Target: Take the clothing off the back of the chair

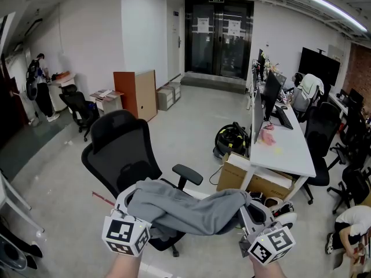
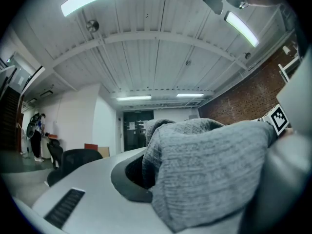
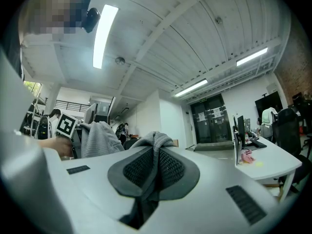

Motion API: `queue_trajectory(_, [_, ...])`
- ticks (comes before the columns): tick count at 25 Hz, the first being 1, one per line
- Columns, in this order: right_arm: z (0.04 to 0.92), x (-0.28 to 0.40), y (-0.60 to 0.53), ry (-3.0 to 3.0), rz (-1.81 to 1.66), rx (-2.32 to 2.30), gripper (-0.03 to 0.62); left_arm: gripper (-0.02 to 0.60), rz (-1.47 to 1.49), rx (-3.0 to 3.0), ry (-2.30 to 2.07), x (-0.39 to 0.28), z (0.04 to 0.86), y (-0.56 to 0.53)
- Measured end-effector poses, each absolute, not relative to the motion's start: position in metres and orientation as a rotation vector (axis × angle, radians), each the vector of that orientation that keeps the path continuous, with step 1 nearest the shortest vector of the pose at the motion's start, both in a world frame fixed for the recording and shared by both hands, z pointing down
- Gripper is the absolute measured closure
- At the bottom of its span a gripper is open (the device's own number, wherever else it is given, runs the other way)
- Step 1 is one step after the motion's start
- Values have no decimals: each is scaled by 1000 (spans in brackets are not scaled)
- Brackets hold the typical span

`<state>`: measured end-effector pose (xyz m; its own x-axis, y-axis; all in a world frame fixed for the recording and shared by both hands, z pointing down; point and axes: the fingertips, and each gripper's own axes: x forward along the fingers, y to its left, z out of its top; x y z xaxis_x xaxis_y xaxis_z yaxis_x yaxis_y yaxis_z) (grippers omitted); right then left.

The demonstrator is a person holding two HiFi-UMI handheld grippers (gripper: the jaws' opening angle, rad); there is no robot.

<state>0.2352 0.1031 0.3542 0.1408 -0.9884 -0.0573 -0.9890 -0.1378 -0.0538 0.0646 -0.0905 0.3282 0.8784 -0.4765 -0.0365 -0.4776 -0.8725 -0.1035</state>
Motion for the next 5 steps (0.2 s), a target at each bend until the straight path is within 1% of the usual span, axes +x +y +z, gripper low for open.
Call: queue_trajectory(5, [372,230,101,2025,-28,-2325,562,546,-24,-2984,811,61,359,-86])
